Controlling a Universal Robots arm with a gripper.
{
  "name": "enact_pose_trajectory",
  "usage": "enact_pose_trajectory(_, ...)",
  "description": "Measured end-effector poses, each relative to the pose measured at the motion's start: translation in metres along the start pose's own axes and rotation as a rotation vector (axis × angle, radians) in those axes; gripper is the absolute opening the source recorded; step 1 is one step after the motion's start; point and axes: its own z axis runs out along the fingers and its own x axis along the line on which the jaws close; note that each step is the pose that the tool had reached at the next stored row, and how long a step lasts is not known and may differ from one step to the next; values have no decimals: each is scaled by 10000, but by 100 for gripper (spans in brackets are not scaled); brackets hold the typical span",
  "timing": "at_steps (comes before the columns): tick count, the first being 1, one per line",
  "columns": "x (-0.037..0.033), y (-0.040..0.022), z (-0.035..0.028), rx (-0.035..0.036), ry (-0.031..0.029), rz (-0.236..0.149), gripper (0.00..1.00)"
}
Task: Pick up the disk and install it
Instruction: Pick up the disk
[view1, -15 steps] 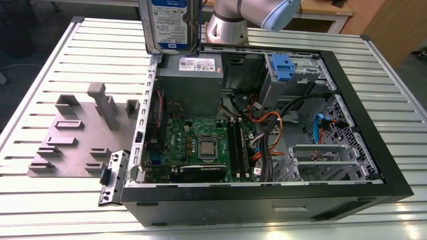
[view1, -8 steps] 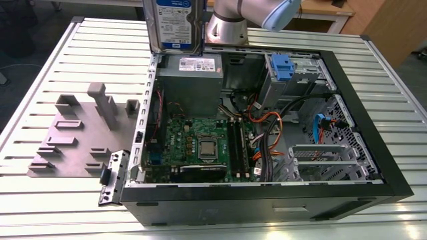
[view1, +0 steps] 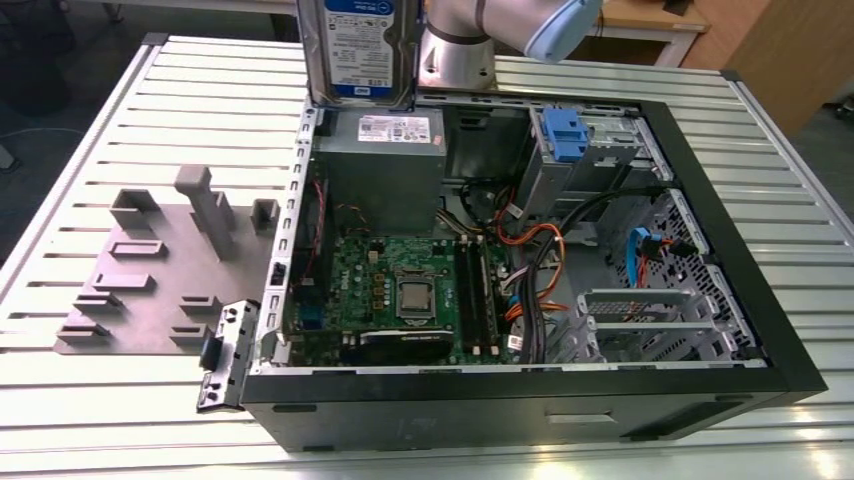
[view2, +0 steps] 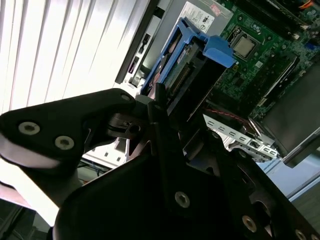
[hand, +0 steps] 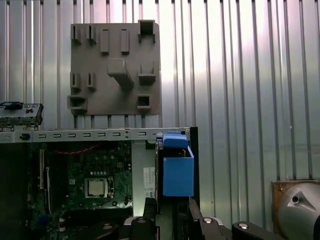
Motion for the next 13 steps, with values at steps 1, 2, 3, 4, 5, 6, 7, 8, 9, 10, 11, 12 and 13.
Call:
enact_pose_trajectory(1, -2, -11, 0, 0, 0, -1, 35)
enact_pose_trajectory(2, -5, -22, 0, 0, 0, 0, 35)
enact_pose_trajectory(3, -7, -34, 0, 0, 0, 0, 35)
enact_pose_trajectory(4, -9, -46, 0, 1, 0, 0, 35)
enact_pose_trajectory(5, -11, -58, 0, 0, 0, 0, 35)
enact_pose_trajectory(6, -13, -69, -1, 0, 0, 0, 35)
enact_pose_trajectory(7, -16, -81, -1, -1, 0, 0, 35)
enact_pose_trajectory(8, -18, -92, -1, 0, 0, 0, 35)
enact_pose_trajectory(9, -20, -102, -1, 0, -1, 0, 35)
enact_pose_trajectory(10, -22, -113, -1, 0, 0, 0, 35)
enact_pose_trajectory(11, -24, -124, -2, -1, 0, 0, 35)
enact_pose_trajectory(12, -26, -134, -2, -1, 0, -1, 35)
enact_pose_trajectory(13, -28, -140, -2, -1, 0, 0, 35)
